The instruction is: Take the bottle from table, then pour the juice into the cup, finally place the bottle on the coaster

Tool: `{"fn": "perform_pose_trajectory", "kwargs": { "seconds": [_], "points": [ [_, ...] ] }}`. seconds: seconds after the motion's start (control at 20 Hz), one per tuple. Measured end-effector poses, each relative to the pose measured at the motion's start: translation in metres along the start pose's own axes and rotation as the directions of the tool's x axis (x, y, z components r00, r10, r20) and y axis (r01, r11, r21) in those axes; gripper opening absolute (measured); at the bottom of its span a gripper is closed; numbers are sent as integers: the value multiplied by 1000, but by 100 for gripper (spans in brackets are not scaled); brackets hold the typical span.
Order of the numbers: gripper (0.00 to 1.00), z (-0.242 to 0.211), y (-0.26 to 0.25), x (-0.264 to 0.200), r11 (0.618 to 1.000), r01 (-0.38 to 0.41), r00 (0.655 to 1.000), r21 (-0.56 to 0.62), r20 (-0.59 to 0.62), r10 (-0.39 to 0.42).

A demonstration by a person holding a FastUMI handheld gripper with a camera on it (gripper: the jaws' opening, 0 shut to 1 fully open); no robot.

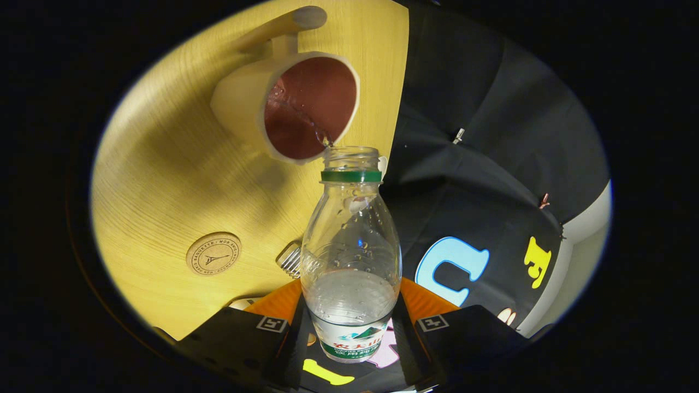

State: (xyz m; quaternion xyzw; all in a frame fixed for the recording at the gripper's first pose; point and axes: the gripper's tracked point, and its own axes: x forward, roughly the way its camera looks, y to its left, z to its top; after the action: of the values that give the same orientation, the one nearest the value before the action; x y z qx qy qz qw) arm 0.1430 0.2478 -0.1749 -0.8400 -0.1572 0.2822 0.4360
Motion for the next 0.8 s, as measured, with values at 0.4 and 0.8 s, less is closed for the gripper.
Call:
{"fn": "perform_pose_trajectory", "kwargs": {
  "seconds": [0.4,0.8],
  "points": [
    [71,16,-4,5,998,4,999,-64,46,-1],
    [71,11,-10,9,993,16,999,-116,49,-11]
  ]
}}
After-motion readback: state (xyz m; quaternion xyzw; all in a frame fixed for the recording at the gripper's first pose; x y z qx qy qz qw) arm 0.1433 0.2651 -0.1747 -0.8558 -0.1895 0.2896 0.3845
